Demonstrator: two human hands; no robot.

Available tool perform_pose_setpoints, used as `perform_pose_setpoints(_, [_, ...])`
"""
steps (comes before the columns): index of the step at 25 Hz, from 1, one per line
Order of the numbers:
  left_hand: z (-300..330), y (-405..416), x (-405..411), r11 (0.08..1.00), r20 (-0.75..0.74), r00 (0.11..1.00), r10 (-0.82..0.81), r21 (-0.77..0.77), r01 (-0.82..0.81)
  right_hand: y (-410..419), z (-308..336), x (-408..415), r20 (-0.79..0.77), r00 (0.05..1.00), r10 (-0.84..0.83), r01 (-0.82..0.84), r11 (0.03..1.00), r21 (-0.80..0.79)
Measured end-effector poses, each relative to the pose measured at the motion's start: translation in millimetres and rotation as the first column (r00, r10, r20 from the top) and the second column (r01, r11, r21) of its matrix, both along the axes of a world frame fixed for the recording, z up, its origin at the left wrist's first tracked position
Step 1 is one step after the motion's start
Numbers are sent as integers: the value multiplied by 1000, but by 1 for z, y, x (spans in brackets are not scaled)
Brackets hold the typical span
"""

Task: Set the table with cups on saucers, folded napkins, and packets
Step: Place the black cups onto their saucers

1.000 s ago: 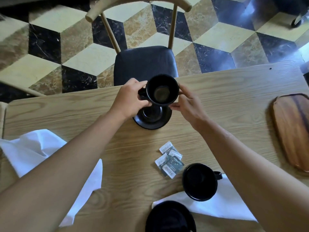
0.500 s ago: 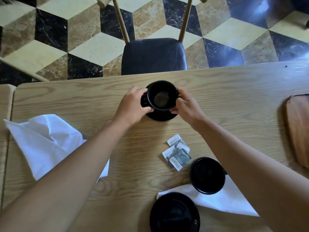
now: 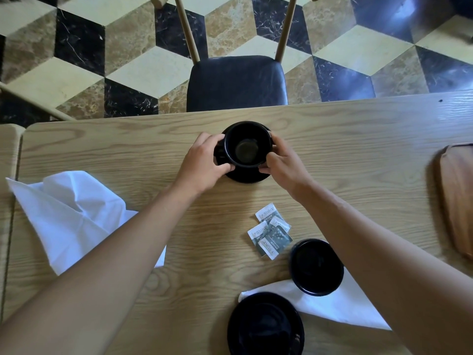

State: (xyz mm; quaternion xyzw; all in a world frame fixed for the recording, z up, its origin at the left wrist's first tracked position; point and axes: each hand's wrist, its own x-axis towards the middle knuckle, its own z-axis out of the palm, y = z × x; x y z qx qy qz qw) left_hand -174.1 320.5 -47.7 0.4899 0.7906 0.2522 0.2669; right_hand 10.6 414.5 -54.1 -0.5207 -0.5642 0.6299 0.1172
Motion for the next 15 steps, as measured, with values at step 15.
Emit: perform_pose_setpoints(15, [17, -48, 16, 988, 35, 990, 134, -75, -131, -5, 21, 45, 26, 955, -297, 297, 954, -27])
